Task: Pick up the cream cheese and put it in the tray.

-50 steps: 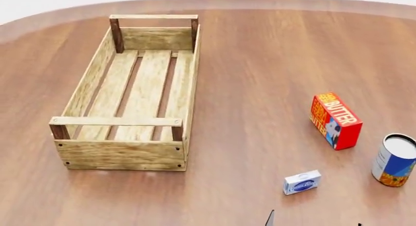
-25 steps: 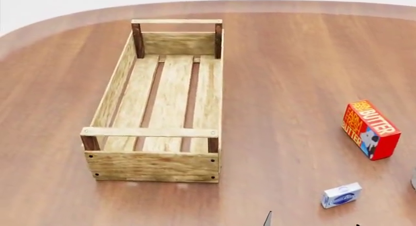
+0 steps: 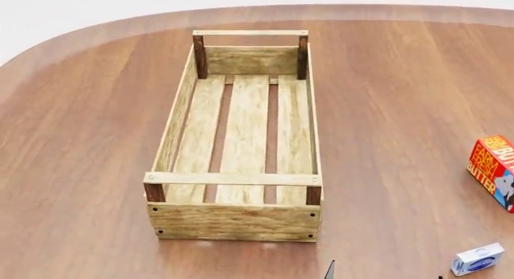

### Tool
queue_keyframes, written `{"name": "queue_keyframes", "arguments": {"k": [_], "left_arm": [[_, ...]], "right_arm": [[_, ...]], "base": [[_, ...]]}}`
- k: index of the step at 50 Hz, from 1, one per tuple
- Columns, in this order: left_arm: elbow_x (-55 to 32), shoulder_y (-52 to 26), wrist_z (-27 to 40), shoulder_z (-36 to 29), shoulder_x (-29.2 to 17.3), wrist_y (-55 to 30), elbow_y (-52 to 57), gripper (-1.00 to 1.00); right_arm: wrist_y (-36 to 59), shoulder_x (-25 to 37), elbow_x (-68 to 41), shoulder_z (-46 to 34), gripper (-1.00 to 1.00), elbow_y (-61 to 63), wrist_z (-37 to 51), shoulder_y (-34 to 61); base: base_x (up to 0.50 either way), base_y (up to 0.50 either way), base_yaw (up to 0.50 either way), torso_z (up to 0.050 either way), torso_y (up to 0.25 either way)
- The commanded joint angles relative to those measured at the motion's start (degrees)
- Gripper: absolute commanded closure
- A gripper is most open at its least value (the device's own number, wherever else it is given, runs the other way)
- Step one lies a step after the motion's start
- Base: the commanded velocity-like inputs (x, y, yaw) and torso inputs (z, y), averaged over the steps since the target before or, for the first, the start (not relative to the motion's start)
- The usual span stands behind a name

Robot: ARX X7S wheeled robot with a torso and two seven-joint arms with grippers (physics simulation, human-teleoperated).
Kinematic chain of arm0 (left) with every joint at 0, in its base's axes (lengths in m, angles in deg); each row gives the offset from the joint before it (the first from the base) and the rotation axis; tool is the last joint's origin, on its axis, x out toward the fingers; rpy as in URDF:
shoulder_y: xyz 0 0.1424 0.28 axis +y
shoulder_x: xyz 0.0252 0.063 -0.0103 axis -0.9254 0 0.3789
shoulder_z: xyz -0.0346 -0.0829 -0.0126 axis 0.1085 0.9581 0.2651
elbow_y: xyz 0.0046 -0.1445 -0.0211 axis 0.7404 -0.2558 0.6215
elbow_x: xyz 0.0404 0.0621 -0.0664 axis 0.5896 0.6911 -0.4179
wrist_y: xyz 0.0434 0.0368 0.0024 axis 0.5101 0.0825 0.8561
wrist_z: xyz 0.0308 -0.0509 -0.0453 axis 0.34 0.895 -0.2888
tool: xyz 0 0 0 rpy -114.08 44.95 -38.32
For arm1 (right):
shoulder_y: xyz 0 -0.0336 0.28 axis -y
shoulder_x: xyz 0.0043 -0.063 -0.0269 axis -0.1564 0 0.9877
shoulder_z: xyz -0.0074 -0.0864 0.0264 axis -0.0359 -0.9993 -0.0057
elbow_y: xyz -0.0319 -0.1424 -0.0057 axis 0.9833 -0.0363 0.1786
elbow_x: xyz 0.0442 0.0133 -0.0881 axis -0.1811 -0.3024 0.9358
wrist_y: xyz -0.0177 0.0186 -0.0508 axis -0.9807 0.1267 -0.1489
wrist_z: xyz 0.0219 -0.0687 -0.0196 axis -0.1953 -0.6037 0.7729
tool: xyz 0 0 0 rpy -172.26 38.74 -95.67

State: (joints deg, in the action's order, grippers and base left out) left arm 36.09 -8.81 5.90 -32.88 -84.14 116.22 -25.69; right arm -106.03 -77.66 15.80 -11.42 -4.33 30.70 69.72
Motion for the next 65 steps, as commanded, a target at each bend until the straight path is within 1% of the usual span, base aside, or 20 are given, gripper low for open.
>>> {"name": "queue_keyframes", "arguments": {"k": [1,33,65], "left_arm": [[0.27,0.02,0.5,-0.4,-0.32,-0.2,0.06,-1.0],[0.55,-0.39,1.89,-1.34,-1.25,-0.45,-0.36,-1.0],[0.87,-0.22,3.42,-1.84,-2.02,-0.68,0.25,-1.0]], "right_arm": [[0.25,0.55,-0.59,-0.48,-1.0,0.1,0.31,0.12],[0.47,1.8,-2.01,-1.6,-1.0,0.18,1.25,0.44],[0.72,2.7,-2.24,-2.53,-1.0,0.39,2.27,0.58]], "base": [[0.11,0.24,0.0,0.0,0.0],[0.15,0.11,0.0,0.0,0.0],[0.19,0.01,0.0,0.0,0.0]]}}
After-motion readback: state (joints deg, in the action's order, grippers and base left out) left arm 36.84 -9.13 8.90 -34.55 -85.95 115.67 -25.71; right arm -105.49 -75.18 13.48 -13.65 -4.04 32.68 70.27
